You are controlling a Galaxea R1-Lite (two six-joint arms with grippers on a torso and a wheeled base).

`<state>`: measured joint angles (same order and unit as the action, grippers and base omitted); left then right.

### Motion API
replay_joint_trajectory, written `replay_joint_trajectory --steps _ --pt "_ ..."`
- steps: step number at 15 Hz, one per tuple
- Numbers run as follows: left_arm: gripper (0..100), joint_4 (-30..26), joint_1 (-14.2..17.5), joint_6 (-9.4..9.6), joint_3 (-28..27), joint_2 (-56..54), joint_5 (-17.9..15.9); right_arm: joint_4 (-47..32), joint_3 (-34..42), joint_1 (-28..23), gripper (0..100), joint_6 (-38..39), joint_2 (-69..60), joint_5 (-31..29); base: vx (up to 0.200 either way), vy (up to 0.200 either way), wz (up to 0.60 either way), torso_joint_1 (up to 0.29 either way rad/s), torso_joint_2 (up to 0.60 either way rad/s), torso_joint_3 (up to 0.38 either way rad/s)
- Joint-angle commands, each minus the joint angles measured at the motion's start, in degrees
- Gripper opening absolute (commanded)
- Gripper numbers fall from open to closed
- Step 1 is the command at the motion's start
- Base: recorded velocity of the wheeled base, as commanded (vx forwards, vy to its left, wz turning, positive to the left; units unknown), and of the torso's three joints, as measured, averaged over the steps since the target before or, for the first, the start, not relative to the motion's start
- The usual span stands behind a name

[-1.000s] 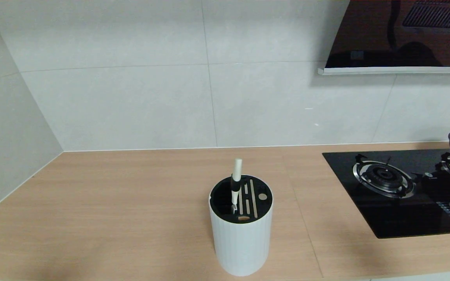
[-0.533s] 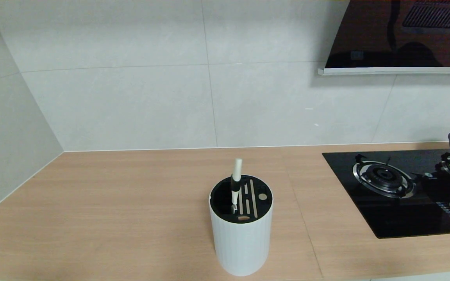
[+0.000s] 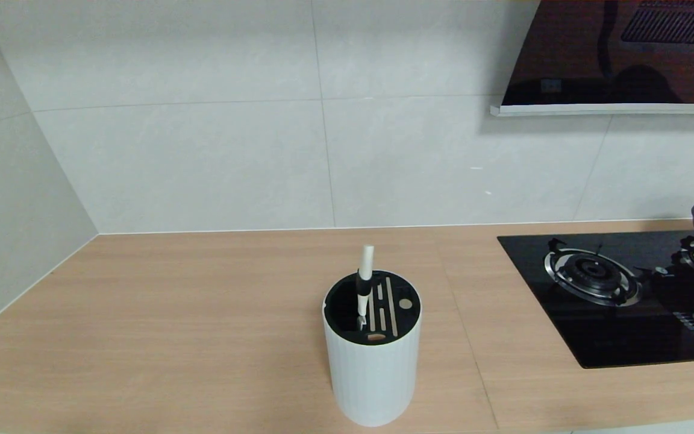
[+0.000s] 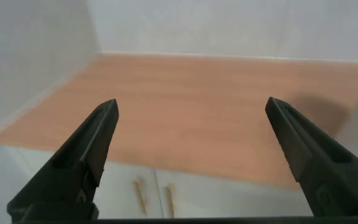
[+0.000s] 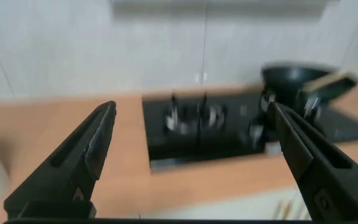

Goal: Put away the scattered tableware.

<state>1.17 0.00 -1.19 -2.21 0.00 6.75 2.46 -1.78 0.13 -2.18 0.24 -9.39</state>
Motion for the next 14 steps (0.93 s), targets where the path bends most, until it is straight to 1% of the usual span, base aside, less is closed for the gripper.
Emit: replay_joint_trajectory --steps 1,2,3,4,6,7,8,9,11,14 --pt "100 0.0 0.0 -0.12 2.1 0.0 -3.2 -0.2 1.5 0.0 100 2.8 -0.2 4.4 0.0 0.0 0.0 0.0 0.0 0.0" --pt "100 -0.1 0.0 0.84 2.2 0.0 -5.5 -2.5 1.8 0.0 100 2.5 -0.2 7.5 0.0 0.0 0.0 0.0 0.0 0.0" --pt "100 -0.5 0.0 1.46 2.2 0.0 -7.2 -3.2 1.6 0.0 100 2.5 -0.2 8.0 0.0 0.0 0.0 0.0 0.0 0.0" --pt "100 -1.3 0.0 2.51 2.2 0.0 -9.0 -2.6 1.8 0.0 100 2.5 -0.2 8.2 0.0 0.0 0.0 0.0 0.0 0.0" --pt "100 -1.6 0.0 5.68 2.1 0.0 -9.0 -2.5 1.8 0.0 100 2.8 -0.2 8.2 0.0 0.0 0.0 0.0 0.0 0.0" --pt "100 -1.5 0.0 4.1 2.2 0.0 -9.0 -2.5 1.8 0.0 100 2.9 -0.2 8.2 0.0 0.0 0.0 0.0 0.0 0.0" --pt "100 -1.4 0.0 1.9 2.1 0.1 -9.1 -2.5 1.8 0.0 100 2.9 -0.2 8.2 0.0 0.0 0.0 0.0 0.0 0.0" --pt "100 -1.3 0.0 1.72 2.1 0.1 -9.0 -2.5 1.8 0.0 100 2.7 -0.2 8.2 0.0 0.0 0.0 0.0 0.0 0.0" --pt "100 -1.3 0.0 2.25 2.1 0.0 -9.1 -2.5 1.8 0.0 100 2.6 -0.2 8.4 0.0 0.0 0.0 0.0 0.0 0.0" --pt "100 -1.3 0.0 1.9 2.1 0.0 -9.1 -2.5 1.8 0.0 100 2.7 -0.2 8.4 0.0 0.0 0.0 0.0 0.0 0.0"
